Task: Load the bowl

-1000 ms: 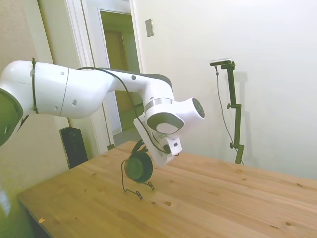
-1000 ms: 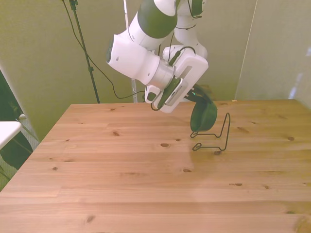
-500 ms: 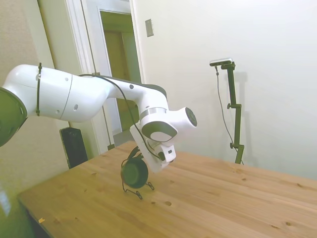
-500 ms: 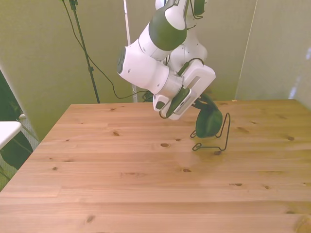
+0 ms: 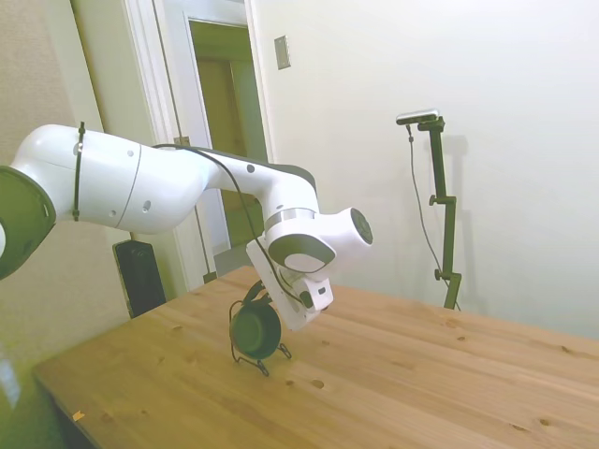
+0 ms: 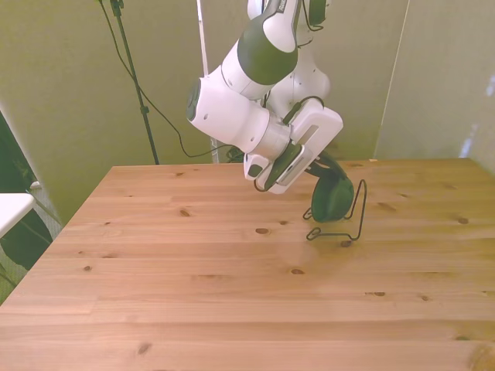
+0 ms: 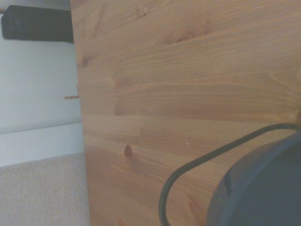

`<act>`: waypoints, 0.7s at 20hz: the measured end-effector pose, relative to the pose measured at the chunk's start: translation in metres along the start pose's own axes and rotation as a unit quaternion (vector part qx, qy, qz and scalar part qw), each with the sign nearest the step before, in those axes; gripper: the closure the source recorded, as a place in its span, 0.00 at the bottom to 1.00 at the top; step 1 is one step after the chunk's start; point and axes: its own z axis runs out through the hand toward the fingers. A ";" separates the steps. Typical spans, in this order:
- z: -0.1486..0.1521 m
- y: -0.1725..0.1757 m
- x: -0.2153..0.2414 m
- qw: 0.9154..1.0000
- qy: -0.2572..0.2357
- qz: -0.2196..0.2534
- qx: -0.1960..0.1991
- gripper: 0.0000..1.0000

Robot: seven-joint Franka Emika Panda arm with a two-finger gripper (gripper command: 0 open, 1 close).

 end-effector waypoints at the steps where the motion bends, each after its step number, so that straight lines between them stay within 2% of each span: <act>1: -0.001 0.001 0.001 1.000 0.001 0.000 0.001 1.00; 11: -0.002 -0.005 -0.001 1.000 0.003 -0.006 0.000 1.00; 14: -0.013 -0.007 -0.009 1.000 -0.006 -0.012 0.003 1.00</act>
